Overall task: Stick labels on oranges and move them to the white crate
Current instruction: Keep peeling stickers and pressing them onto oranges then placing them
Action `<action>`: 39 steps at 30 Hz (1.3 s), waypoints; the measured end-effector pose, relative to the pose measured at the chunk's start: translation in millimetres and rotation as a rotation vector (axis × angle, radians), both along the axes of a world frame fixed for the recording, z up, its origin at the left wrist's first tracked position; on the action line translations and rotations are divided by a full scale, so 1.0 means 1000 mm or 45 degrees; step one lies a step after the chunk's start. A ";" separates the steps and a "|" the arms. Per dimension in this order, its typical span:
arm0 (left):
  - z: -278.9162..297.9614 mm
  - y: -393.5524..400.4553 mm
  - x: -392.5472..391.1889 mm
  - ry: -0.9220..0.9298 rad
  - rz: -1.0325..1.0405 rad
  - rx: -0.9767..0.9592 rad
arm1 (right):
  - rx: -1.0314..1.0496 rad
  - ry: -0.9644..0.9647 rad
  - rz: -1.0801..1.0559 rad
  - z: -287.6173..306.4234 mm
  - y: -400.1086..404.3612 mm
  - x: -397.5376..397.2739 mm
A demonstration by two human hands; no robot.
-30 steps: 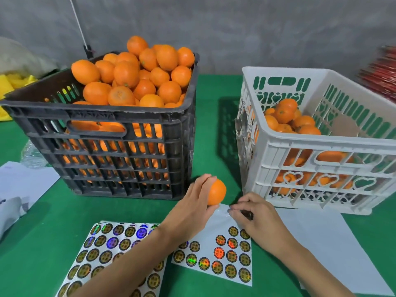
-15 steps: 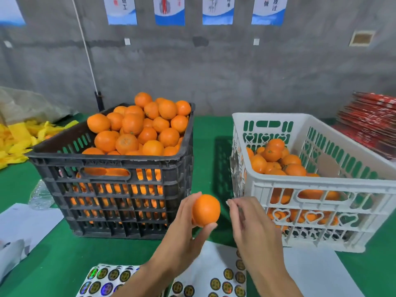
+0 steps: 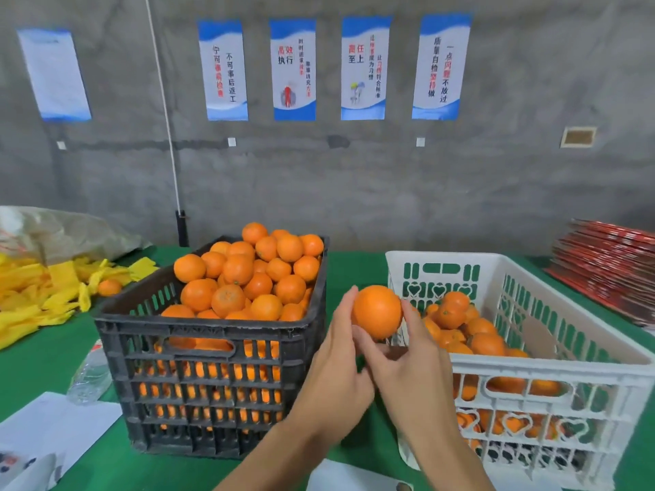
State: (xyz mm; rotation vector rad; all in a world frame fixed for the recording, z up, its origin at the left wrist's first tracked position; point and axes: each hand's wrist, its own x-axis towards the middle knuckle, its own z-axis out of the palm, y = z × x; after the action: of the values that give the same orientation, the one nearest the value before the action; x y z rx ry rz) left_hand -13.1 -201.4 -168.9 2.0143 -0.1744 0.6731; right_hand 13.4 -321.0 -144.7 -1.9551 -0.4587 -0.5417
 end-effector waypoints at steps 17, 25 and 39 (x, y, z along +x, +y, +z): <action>0.079 0.154 0.095 1.270 0.435 0.957 | -0.255 -0.320 -0.063 0.008 -0.044 0.058; 0.084 0.154 0.094 0.800 0.682 0.725 | -0.159 -0.343 0.073 -0.006 -0.025 0.051; -0.014 0.025 0.007 -0.449 0.104 0.057 | 0.071 -0.145 0.393 -0.040 -0.006 0.022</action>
State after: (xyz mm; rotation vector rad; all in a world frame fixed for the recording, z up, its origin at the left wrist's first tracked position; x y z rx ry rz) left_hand -5.7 -176.3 -183.1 1.9392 -0.3180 1.0829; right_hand 35.9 -327.3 -185.1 -1.7629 -0.7934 -0.4625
